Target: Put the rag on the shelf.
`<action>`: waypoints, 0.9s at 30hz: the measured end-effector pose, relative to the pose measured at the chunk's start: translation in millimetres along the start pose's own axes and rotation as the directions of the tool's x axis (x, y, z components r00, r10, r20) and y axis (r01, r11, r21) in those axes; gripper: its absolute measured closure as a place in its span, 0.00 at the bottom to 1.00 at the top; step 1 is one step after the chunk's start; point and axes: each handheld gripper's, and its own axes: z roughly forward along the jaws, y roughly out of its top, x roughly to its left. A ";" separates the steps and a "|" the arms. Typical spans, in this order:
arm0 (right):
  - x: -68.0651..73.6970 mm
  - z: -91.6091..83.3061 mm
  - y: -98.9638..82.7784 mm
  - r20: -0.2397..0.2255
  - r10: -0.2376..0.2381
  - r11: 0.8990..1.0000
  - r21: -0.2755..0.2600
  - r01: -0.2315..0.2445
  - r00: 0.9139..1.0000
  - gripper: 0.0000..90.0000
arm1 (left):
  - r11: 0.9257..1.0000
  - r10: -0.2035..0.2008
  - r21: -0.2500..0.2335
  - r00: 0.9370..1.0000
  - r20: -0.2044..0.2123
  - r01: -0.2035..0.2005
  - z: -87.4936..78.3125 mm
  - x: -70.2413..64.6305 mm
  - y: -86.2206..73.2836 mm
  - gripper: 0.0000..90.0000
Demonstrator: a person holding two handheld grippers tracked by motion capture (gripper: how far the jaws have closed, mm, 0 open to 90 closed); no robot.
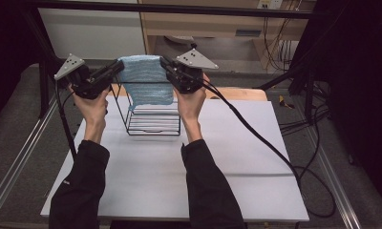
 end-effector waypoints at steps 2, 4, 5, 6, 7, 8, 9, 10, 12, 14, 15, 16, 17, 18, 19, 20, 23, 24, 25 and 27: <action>3.1 -2.8 -1.2 -0.010 -0.008 1.000 0.001 0.008 1.000 0.94 | 1.000 0.000 -0.010 1.000 0.001 0.000 -5.0 -2.3 -3.5 0.87; 5.2 -5.7 -2.4 -0.018 -0.001 1.000 -0.004 0.001 1.000 0.94 | 1.000 -0.002 -0.009 1.000 0.001 0.002 -8.1 -3.9 -5.4 0.87; 5.3 -6.9 -3.4 -0.025 0.005 1.000 -0.001 -0.005 1.000 0.94 | 1.000 -0.004 0.000 1.000 0.000 0.004 -9.1 -4.5 -5.9 0.87; 5.7 -7.8 -4.5 -0.026 0.009 1.000 0.001 -0.009 1.000 0.93 | 1.000 -0.010 0.005 1.000 0.000 0.010 -9.6 -5.5 -6.3 0.87; 5.6 -8.7 -5.7 -0.027 0.008 1.000 0.005 -0.007 1.000 0.93 | 1.000 -0.008 0.012 1.000 0.001 0.008 -10.3 -6.6 -6.5 0.87; 5.6 -9.6 -6.9 -0.029 0.011 1.000 0.012 -0.011 1.000 0.93 | 1.000 -0.002 0.019 1.000 0.002 0.002 -11.5 -7.7 -6.7 0.87; 5.4 -10.8 -8.0 -0.030 0.014 1.000 0.018 -0.013 0.999 0.93 | 1.000 0.003 0.023 1.000 0.001 -0.003 -12.2 -9.0 -6.8 0.87; 5.3 -12.1 -9.0 -0.033 0.021 1.000 0.018 -0.020 0.999 0.93 | 1.000 0.008 0.031 1.000 0.001 -0.008 -13.0 -10.2 -6.5 0.87; 5.5 -14.7 -10.1 -0.043 0.024 1.000 0.021 -0.023 0.999 0.93 | 0.999 0.005 0.041 1.000 -0.005 -0.005 -15.8 -12.4 -6.2 0.86; 6.9 -17.5 -10.9 -0.052 0.023 0.999 0.025 -0.022 0.998 0.93 | 0.999 0.006 0.046 1.000 -0.006 -0.006 -19.3 -14.6 -7.0 0.86; 7.6 -18.5 -11.3 -0.057 0.023 0.999 0.030 -0.022 0.998 0.93 | 0.998 0.010 0.055 1.000 -0.006 -0.009 -20.6 -15.4 -7.4 0.86; 7.7 -19.5 -11.7 -0.063 0.020 0.999 0.036 -0.018 0.998 0.93 | 0.998 0.010 0.061 1.000 -0.006 -0.009 -21.7 -16.0 -7.8 0.86; 7.9 -20.3 -12.1 -0.068 0.025 0.999 0.041 -0.022 0.997 0.93 | 0.998 0.014 0.065 1.000 -0.006 -0.014 -22.7 -16.4 -8.2 0.86; 8.1 -21.3 -12.5 -0.073 0.032 0.998 0.047 -0.028 0.997 0.93 | 0.997 0.019 0.069 1.000 -0.007 -0.019 -23.7 -16.9 -8.5 0.86; 7.8 -21.9 -12.8 -0.080 0.032 0.998 0.051 -0.028 0.996 0.93 | 0.997 0.023 0.073 1.000 -0.005 -0.023 -24.6 -16.9 -8.6 0.86; 7.7 -22.5 -13.2 -0.086 0.035 0.998 0.056 -0.031 0.996 0.93 | 0.997 0.025 0.077 1.000 -0.004 -0.025 -25.6 -16.8 -8.7 0.86; 7.3 -23.6 -13.7 -0.102 0.039 0.997 0.075 -0.032 0.994 0.93 | 0.995 0.035 0.089 0.999 0.001 -0.035 -28.6 -17.1 -10.4 0.86; 7.4 -24.3 -14.1 -0.108 0.039 0.996 0.083 -0.030 0.993 0.93 | 0.995 0.039 0.093 0.999 0.003 -0.039 -29.6 -17.2 -11.5 0.86; 7.3 -24.6 -14.6 -0.113 0.038 0.996 0.087 -0.028 0.993 0.93 | 0.994 0.042 0.101 0.999 0.006 -0.043 -30.4 -17.3 -12.6 0.86; 7.3 -25.8 -16.4 -0.121 0.040 0.995 0.098 -0.028 0.992 0.93 | 0.993 0.046 0.111 0.999 0.009 -0.047 -31.7 -17.4 -14.6 0.86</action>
